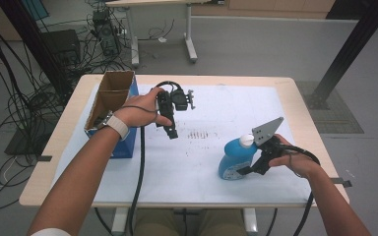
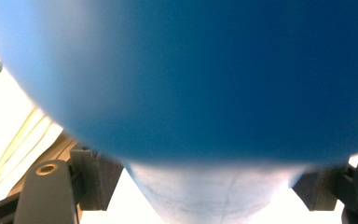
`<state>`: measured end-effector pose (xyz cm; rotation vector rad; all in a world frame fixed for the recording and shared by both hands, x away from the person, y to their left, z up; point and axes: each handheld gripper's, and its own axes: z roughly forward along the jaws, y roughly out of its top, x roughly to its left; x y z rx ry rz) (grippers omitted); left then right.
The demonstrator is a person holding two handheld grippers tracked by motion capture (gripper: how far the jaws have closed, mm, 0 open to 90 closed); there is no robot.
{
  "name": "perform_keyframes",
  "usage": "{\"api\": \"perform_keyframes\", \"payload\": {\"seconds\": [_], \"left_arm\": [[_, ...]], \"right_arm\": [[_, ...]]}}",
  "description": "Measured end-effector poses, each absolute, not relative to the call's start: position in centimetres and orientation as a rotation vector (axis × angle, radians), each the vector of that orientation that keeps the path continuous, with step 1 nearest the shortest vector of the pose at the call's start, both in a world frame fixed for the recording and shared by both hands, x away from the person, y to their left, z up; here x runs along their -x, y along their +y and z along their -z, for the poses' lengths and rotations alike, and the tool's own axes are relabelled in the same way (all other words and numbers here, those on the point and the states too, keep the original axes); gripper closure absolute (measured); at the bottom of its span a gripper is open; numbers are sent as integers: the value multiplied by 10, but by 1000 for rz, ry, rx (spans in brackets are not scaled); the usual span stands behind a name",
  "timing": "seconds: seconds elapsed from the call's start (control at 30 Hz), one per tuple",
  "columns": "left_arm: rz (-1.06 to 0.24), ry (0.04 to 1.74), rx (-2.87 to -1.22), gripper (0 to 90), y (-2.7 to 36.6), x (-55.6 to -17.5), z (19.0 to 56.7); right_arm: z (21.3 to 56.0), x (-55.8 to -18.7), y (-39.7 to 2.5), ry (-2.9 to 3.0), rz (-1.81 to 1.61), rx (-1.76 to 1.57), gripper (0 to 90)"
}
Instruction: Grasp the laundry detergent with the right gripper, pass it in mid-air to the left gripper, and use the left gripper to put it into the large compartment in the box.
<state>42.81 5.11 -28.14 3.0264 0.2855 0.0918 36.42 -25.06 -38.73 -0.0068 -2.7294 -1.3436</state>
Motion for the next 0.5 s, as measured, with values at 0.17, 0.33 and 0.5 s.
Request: {"api": "perform_keyframes", "payload": {"seconds": [0.17, 0.33, 0.5], "left_arm": [[-95, 284, -3024, 113, 51, -428, 282], [-95, 282, -3026, 113, 50, -428, 282], [-100, 282, -3026, 114, 51, -429, 282]], "right_arm": [[388, -364, -251, -2727, 1351, 4, 232], [389, -364, -251, -2729, 1362, -3, 240], [390, -364, -251, -2730, 1364, -6, 244]]}}
